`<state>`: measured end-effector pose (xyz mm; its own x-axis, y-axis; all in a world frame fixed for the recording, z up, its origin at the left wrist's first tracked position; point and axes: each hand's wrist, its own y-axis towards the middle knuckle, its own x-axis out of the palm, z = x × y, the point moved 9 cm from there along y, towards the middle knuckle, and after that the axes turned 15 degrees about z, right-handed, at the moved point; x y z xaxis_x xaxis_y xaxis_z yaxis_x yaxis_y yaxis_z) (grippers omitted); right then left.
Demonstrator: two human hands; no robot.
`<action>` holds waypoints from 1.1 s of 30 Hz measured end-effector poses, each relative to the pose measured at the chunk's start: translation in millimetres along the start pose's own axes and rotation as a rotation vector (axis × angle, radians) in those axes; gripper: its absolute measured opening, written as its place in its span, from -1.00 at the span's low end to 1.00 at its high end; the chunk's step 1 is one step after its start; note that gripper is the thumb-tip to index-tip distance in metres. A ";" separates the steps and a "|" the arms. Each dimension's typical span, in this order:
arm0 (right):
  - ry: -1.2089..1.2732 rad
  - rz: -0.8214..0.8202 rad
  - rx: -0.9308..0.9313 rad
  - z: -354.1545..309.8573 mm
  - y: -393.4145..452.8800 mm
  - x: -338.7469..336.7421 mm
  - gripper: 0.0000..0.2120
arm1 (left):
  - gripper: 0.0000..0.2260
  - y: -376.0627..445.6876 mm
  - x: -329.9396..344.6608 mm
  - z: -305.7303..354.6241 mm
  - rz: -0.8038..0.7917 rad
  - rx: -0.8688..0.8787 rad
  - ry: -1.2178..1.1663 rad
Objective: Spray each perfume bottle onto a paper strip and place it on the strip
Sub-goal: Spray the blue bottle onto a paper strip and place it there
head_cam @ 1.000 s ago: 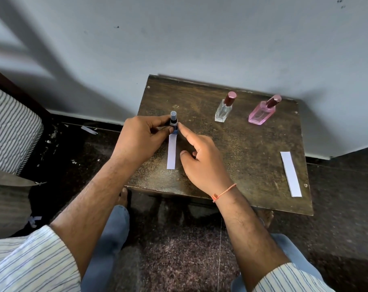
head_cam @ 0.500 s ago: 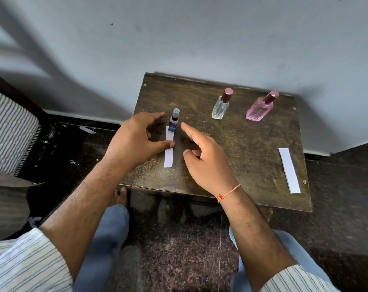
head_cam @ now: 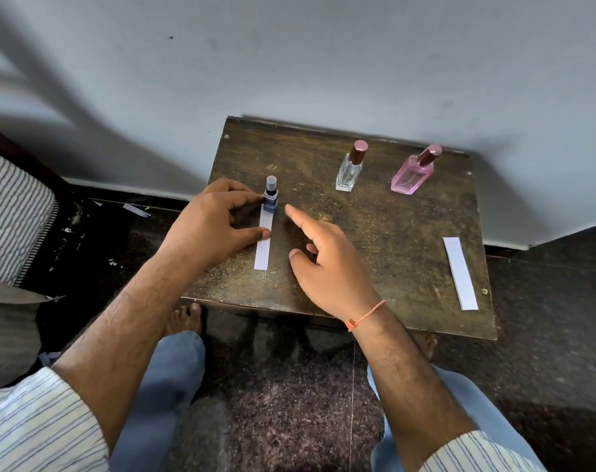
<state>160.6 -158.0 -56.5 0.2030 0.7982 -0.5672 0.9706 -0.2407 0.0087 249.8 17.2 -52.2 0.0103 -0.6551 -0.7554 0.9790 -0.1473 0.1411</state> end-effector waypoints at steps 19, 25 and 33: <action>-0.121 -0.096 -0.016 -12.2 4.0 23.4 -0.32 | -0.42 3.7 5.5 -7.6 -0.018 0.014 -0.012; -0.123 -0.089 -0.013 -13.7 5.0 22.7 -0.32 | -0.41 2.6 2.6 -4.9 -0.013 0.014 -0.005; -0.049 -0.040 -0.023 -7.2 6.0 15.7 -0.34 | -0.44 0.3 -6.3 -2.7 0.004 -0.012 -0.032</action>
<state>170.6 -142.9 -59.4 0.1575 0.7789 -0.6071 0.9807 -0.1956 0.0035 250.6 23.3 -49.2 0.0075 -0.6794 -0.7337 0.9812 -0.1364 0.1363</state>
